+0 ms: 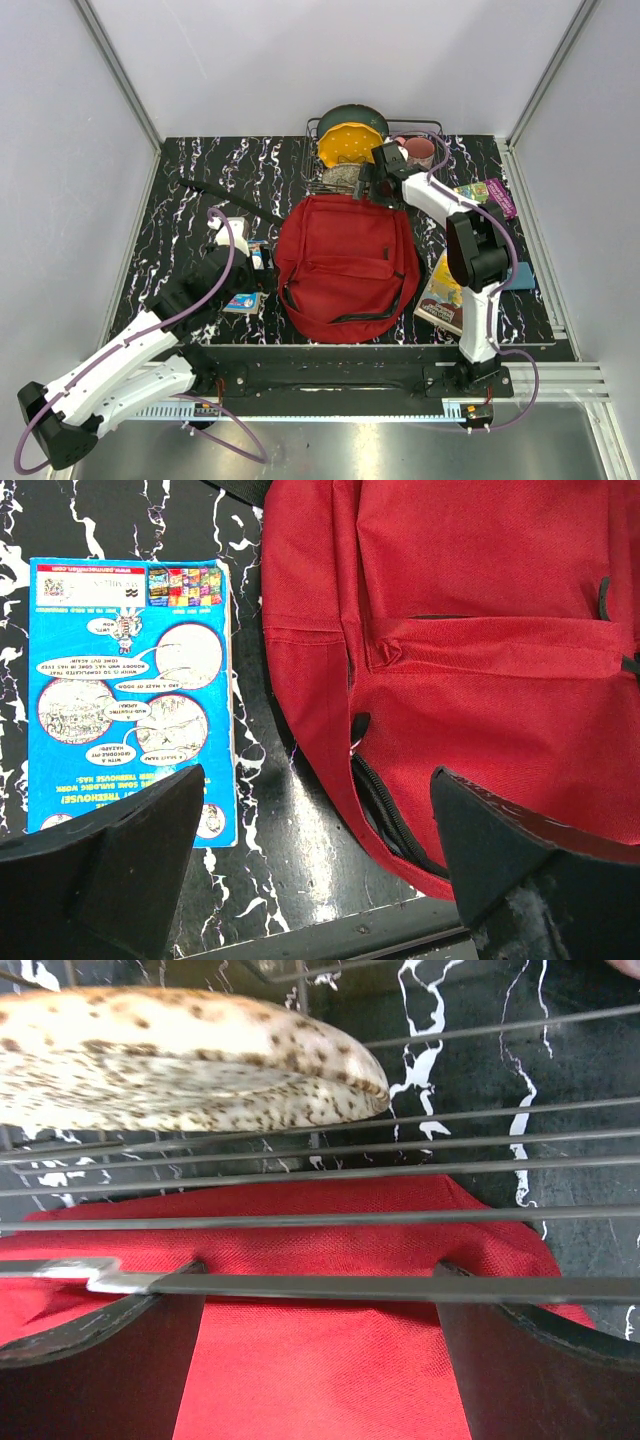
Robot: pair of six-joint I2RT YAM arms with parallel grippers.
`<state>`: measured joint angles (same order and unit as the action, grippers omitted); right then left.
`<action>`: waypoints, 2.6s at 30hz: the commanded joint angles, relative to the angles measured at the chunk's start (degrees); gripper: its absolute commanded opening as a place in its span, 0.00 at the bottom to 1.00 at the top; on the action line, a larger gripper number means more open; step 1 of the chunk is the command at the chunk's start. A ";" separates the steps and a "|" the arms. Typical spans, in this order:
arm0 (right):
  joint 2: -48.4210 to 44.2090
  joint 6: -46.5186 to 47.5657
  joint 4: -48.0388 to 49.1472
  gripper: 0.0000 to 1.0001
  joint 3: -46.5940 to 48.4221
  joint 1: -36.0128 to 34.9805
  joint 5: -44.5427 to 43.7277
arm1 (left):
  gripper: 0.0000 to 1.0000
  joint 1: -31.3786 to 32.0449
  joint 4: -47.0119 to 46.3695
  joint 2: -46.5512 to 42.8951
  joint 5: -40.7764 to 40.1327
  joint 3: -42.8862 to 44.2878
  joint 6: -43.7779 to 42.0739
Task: Pack the student bag
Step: Move the student bag to the center of the board, then adjust the student bag at the center of the board.
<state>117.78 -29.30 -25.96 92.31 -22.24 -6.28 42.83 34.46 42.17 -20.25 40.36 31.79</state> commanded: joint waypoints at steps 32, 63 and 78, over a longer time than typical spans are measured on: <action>12.30 8.38 -0.85 1.00 16.58 5.98 2.23 | 0.99 -0.20 1.14 -0.16 1.00 0.77 0.55; -62.82 -7.61 -13.76 1.00 -38.69 6.16 -10.33 | 0.99 13.42 -13.28 42.89 36.07 28.72 -31.44; -74.53 -18.60 -21.42 1.00 -49.95 6.15 -5.24 | 0.74 15.53 -14.59 51.87 36.95 29.87 -30.82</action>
<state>45.56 -45.43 -47.03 43.51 -16.27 -14.37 58.11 22.90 93.86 14.87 68.36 1.37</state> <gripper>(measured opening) 0.994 0.779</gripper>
